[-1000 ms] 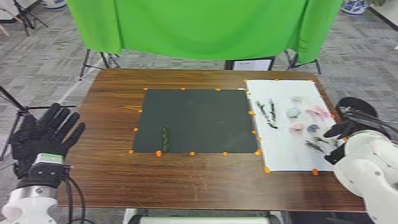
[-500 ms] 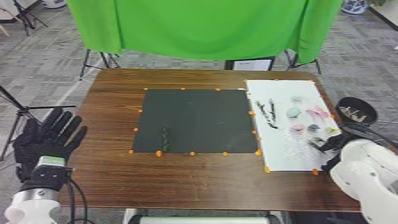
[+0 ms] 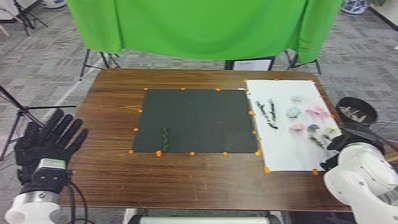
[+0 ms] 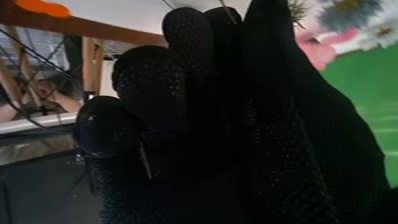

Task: Arrange flowers

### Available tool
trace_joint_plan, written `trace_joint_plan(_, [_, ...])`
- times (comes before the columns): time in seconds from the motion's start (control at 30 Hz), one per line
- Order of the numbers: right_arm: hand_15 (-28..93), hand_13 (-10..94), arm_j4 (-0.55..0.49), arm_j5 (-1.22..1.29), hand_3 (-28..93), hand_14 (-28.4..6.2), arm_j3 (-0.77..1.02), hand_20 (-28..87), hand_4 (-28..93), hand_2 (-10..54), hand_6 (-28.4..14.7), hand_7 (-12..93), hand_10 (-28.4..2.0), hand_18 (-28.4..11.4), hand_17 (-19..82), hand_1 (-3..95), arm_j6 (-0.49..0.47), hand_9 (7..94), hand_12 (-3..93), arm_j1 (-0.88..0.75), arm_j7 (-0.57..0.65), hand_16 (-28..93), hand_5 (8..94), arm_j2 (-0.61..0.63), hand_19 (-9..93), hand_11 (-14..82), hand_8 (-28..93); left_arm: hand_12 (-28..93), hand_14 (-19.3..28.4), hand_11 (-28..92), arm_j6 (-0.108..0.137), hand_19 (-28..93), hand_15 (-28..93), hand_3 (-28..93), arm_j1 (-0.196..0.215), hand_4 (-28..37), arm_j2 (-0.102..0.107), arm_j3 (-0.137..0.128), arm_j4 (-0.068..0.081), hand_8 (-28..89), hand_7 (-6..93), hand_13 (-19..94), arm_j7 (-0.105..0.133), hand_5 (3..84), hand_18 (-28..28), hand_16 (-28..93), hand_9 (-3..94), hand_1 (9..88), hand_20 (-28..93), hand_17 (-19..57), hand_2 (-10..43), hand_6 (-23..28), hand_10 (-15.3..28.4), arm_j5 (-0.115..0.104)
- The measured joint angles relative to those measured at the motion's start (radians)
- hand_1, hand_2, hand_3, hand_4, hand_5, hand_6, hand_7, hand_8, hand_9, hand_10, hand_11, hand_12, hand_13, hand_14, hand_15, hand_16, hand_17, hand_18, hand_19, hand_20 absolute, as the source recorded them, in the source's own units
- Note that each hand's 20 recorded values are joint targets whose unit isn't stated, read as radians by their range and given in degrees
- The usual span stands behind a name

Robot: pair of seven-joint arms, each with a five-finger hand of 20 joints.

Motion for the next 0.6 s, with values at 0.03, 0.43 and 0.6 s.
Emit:
trace_joint_plan(0.03, [56, 82, -0.008, -0.001, 65, -9.9, 0.000, 37, -28, -9.5, -1.4, 26, -10.4, -24.9, 48, 60.0, 0.005, 91.3, 40.5, -0.001, -0.002, 33, 84.2, 0.001, 93, 10.7, 12, 13, 16.9, 20, 0.000, 39, 39, 73, 0.000, -28.3, 0.000, 0.000, 0.000, -7, 13.5, 29, 0.000, 47.7, 16.5, -7, 40.4, 25.6, 13, -6.9, 15.2, 9.6, 15.9, 0.000])
trace_joint_plan(0.43, [56, 83, -0.216, 0.000, 69, -9.8, -0.046, 39, -24, -9.5, -2.6, 27, -11.2, -24.9, 50, 57.0, 0.082, 91.9, 42.1, 0.025, -0.062, 34, 84.8, 0.008, 93, 13.7, 15, 13, 16.8, 20, 0.000, 39, 39, 73, 0.000, -28.3, 0.000, -0.001, 0.001, -7, 13.4, 29, -0.017, 47.6, 16.5, -7, 40.4, 25.5, 13, -6.9, 15.3, 9.6, 15.8, -0.001])
trace_joint_plan(0.6, [57, 84, -0.218, 0.002, 70, -9.7, -0.200, 40, -22, -9.5, -2.9, 28, -11.3, -24.7, 50, 56.2, 0.148, 91.5, 42.3, 0.141, -0.093, 34, 84.6, -0.012, 93, 15.2, 16, 13, 16.8, 20, 0.000, 39, 39, 73, 0.000, -28.3, 0.002, -0.003, 0.001, -7, 13.4, 29, -0.024, 47.7, 16.5, -7, 40.4, 25.5, 13, -6.9, 15.3, 9.6, 15.9, 0.000])
